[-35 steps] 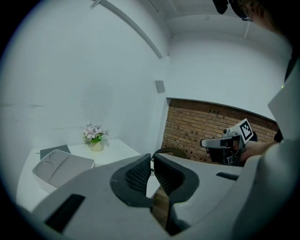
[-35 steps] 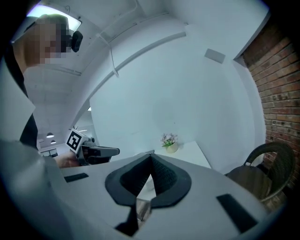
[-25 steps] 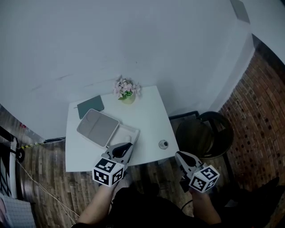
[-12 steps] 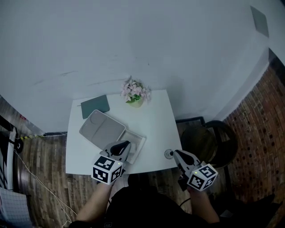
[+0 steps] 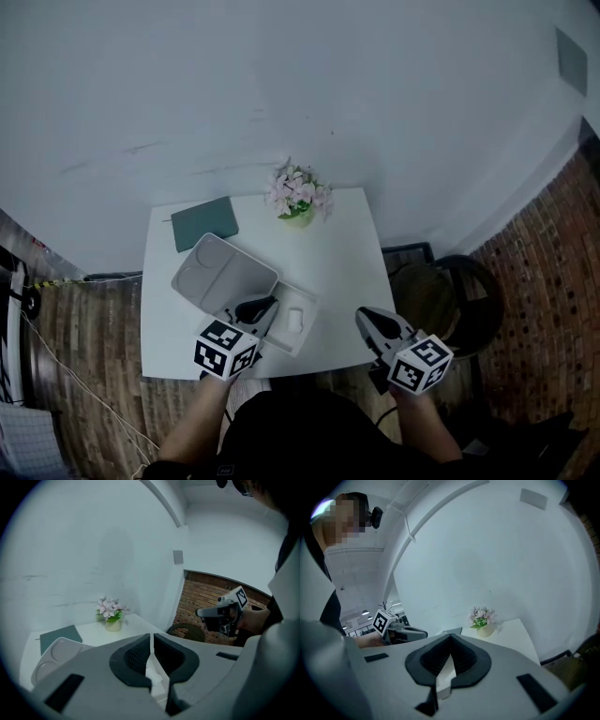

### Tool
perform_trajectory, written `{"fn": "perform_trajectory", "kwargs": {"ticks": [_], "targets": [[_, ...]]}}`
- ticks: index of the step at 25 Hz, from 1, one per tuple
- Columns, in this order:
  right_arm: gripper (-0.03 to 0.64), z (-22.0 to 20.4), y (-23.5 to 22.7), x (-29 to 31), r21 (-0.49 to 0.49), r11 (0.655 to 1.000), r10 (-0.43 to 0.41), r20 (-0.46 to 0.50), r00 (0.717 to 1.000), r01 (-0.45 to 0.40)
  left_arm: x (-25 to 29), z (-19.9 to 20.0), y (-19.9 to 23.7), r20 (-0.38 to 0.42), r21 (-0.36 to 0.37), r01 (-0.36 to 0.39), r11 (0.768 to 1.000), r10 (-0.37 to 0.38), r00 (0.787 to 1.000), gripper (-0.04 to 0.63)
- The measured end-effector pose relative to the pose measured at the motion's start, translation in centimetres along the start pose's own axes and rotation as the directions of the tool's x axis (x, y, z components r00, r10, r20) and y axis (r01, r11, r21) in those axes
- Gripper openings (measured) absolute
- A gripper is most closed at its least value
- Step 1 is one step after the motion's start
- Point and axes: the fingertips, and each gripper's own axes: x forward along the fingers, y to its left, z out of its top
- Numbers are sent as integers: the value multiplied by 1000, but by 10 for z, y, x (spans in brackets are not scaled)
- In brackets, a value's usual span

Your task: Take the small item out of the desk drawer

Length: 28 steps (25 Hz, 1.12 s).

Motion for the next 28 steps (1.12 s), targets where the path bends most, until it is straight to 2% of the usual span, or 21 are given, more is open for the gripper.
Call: {"fn": "perform_trajectory", "kwargs": {"ticks": [3,9,14,17,20,25,28], "targets": [[3,-3,3,10,-3,1000,-26,1,1000,26,11,-21,-9,-68,55,103,993,-99,993,29],[3,-25,6,21,35,999,-36,-48,998,37,27,-49,-10,-159,69,185,980,-172,972,57],[4,-30,-12,27,49,996,-64,-72,995,68,54,-61,-8,-212,39,223,974,-210,955,69],[3,-34,-18,26,70,995,-67,-82,994,73,66,-70,-15,-268,87,253,963,-222,937,105],[3,-41,-27,22,92,992,-75,-115,991,85,76,-74,-23,-289,102,291,951,-252,924,121],[3,-26,-43,25,71,993,-82,-118,990,91,85,-100,-20,-399,164,351,922,-263,878,129],[3,-18,-51,23,58,994,-87,-114,990,94,91,-121,-16,-455,185,359,915,-244,856,129]]}}
